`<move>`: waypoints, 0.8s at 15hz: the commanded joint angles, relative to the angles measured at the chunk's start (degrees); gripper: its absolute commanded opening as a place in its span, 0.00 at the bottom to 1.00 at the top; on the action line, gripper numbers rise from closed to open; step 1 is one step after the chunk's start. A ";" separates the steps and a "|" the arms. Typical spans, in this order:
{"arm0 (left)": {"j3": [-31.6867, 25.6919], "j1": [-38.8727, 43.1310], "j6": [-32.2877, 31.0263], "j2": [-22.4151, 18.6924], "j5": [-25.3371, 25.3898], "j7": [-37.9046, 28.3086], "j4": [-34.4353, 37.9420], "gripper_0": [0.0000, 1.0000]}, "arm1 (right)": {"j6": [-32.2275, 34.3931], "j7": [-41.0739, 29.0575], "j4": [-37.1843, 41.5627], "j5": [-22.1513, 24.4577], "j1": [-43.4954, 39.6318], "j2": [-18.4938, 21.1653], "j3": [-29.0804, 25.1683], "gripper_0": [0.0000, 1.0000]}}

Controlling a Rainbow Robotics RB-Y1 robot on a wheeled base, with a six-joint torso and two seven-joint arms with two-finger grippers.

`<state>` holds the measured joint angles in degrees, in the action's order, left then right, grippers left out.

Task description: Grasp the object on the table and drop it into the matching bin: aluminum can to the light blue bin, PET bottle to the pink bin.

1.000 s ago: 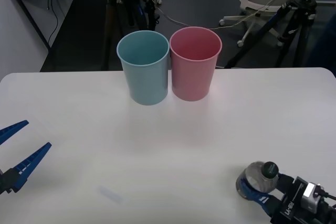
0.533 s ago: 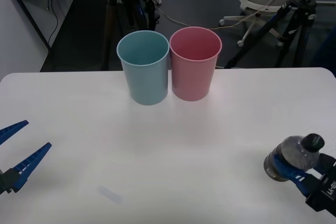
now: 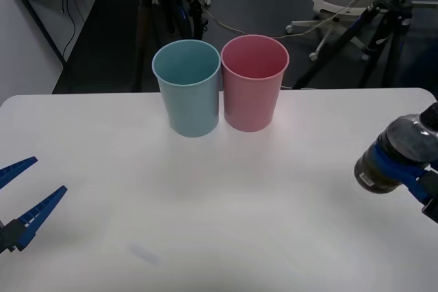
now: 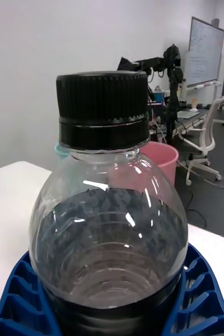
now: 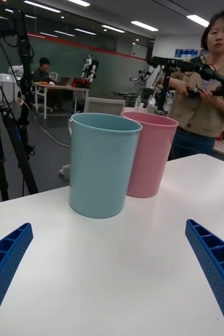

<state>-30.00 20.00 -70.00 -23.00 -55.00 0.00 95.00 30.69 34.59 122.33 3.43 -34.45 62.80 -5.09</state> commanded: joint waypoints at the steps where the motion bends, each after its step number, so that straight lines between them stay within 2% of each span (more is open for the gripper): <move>1: 0.00 0.00 0.00 0.00 0.00 0.00 0.00 1.00 | -6.52 -0.75 6.52 -8.18 0.17 7.07 -2.91 0.00; 4: 0.00 0.00 0.00 0.00 0.00 0.00 0.00 1.00 | -11.96 -1.63 9.95 -15.03 4.39 13.58 -4.66 0.00; 7: 0.00 0.00 0.00 0.00 0.00 0.00 0.00 1.00 | -19.79 -2.59 10.39 -18.37 16.87 16.74 0.79 0.00; 9: 0.00 0.00 0.00 0.00 0.00 0.00 0.00 1.00 | -25.59 -3.03 9.33 -21.45 27.68 18.32 7.29 0.00; 10: 0.00 0.00 0.00 0.00 0.00 0.00 0.00 1.00 | -27.52 -3.30 8.19 -21.54 33.48 18.41 10.81 0.00; 11: 0.00 0.00 0.00 0.00 0.00 0.00 0.00 1.00 | -28.93 -3.74 6.61 -21.89 39.81 18.32 15.64 0.00; 12: 0.00 0.00 0.00 0.00 0.00 0.00 0.00 1.00 | -29.89 -4.35 3.80 -21.89 48.51 17.62 22.67 0.00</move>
<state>-30.00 20.00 -70.00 -23.00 -55.00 0.00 95.00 1.60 30.69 128.16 -18.43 8.05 80.89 12.75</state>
